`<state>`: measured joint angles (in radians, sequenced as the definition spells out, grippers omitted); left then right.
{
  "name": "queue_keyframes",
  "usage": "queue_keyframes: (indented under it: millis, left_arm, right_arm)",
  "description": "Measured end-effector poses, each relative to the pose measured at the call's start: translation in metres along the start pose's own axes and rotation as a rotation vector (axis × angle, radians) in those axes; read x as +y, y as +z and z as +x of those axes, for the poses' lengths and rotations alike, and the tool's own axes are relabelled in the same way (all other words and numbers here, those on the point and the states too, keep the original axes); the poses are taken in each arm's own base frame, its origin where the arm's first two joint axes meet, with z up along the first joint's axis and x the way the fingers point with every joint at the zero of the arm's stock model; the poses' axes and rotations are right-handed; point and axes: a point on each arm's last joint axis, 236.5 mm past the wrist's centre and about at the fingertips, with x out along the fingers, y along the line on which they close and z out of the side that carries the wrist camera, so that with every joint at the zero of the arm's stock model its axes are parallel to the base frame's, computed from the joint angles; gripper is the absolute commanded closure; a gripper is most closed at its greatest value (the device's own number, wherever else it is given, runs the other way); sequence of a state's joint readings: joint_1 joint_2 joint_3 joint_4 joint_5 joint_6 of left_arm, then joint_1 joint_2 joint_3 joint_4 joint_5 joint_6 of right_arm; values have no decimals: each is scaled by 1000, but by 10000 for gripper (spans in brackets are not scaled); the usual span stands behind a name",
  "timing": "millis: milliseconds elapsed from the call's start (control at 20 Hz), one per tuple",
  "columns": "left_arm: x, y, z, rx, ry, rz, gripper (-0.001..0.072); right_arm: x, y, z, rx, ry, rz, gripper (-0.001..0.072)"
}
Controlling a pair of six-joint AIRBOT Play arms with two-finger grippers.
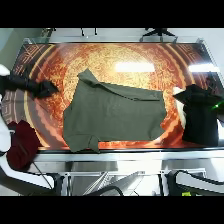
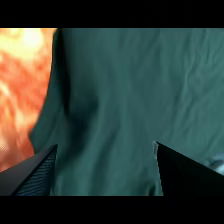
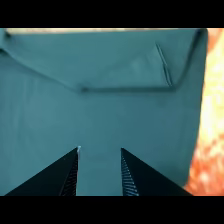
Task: Fold the shirts.
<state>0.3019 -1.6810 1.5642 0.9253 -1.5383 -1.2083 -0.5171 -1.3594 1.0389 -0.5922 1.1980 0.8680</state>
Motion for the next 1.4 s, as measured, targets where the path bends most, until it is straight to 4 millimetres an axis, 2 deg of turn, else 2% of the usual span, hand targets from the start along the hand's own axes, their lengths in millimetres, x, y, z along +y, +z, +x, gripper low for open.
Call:
queue_keyframes:
  millis: [200, 300, 400, 450, 500, 550, 650, 700, 750, 800, 1050, 1150, 1400]
  left_arm:
    - [37, -92, 38, 106, -47, -223, 44]
    - [47, -127, 58, 139, -61, -290, 44]
    - [54, -152, 76, 164, -70, -332, 44]
    - [51, -160, 81, 173, -96, -352, 44]
    - [50, -166, 86, 185, -111, -365, 80]
    - [51, -170, 91, 190, -116, -375, 122]
    - [50, -175, 98, 203, -131, -384, 123]
    - [47, -175, 101, 211, -139, -378, 209]
    - [45, -176, 104, 219, -139, -363, 588]
    - [46, -175, 109, 224, -119, -337, 691]
    - [24, -146, 124, 225, -47, -162, 693]
    - [18, -139, 127, 242, 1, -113, 693]
    - [9, -130, 115, 256, 79, -54, 693]
  right_arm:
    - [-25, -32, -20, 61, -66, 54, 414]
    - [-33, -41, -24, 74, -81, 73, 414]
    - [-36, -47, -27, 87, -88, 86, 414]
    - [-37, -49, -27, 91, -88, 90, 414]
    - [-37, -51, -28, 97, -89, 93, 414]
    - [-38, -53, -28, 100, -89, 95, 414]
    - [-37, -56, -29, 112, -86, 96, 414]
    - [-37, -58, -29, 119, -84, 97, 413]
    - [-37, -60, -29, 128, -85, 96, 413]
    - [-38, -62, -29, 133, -86, 98, 413]
    - [-51, -94, -23, 226, -127, 108, 408]
    - [-58, -110, -13, 260, -139, 126, 409]
    - [-61, -148, 19, 394, -109, 146, 412]
